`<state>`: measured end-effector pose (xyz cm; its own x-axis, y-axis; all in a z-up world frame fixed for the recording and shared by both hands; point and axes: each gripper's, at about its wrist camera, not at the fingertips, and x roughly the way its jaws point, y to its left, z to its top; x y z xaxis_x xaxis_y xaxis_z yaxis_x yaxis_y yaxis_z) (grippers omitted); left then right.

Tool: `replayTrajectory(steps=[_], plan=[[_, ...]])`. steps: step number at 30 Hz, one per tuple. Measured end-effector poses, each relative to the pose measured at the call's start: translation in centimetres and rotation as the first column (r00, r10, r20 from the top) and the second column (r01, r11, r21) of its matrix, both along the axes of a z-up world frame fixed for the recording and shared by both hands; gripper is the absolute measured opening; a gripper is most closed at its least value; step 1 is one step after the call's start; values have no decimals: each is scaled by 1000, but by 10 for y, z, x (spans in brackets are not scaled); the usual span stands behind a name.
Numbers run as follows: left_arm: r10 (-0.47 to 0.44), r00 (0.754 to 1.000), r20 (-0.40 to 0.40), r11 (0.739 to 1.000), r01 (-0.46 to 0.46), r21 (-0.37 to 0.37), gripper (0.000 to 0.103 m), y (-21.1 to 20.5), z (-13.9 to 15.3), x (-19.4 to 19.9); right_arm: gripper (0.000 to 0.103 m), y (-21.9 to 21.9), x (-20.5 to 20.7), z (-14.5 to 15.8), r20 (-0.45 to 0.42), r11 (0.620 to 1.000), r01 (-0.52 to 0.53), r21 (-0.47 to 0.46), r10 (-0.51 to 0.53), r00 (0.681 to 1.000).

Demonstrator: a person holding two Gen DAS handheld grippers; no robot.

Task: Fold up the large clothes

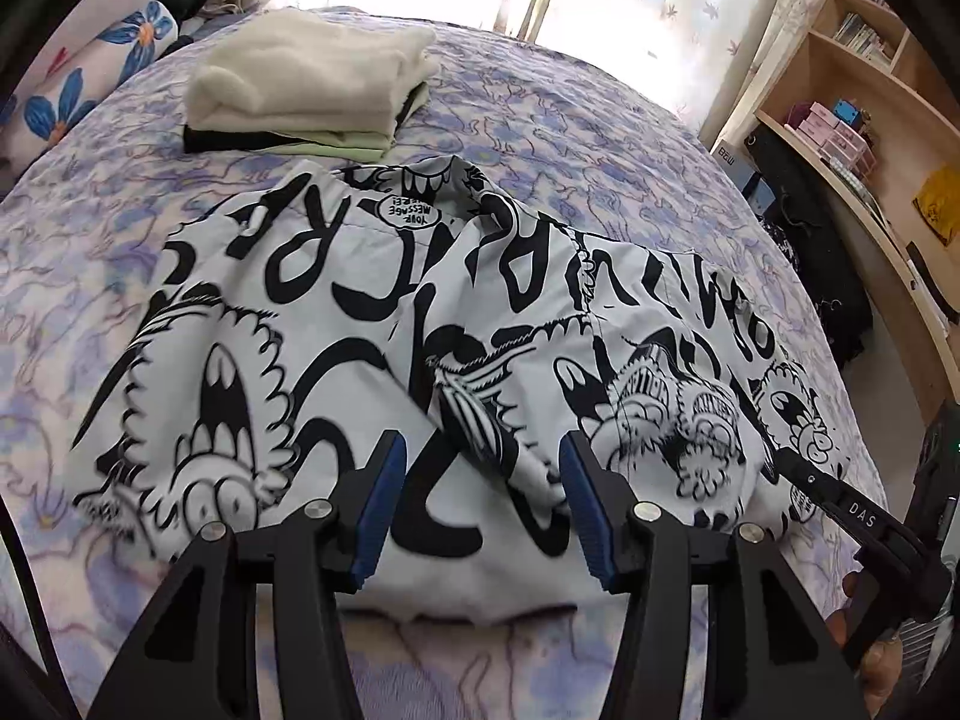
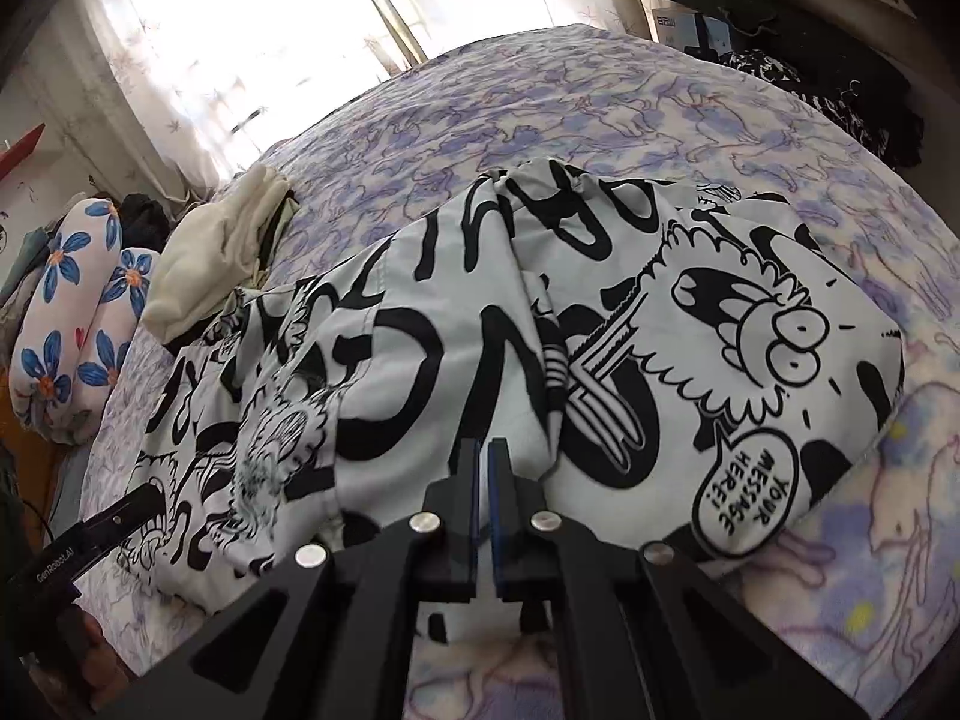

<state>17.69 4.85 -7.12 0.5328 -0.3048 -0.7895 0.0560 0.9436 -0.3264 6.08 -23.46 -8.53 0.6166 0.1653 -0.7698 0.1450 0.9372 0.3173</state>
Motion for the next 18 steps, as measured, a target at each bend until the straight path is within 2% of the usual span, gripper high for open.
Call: replayTrajectory(steps=[10,18], plan=[[21,999,27,1000,-22,11,58,18,10,-38,2,30,-26,22,64,997,-63,-50,66,996],[64,997,-40,998,-64,8,59,45,-12,-63,2,56,-37,29,102,988,-118,-97,128,987]])
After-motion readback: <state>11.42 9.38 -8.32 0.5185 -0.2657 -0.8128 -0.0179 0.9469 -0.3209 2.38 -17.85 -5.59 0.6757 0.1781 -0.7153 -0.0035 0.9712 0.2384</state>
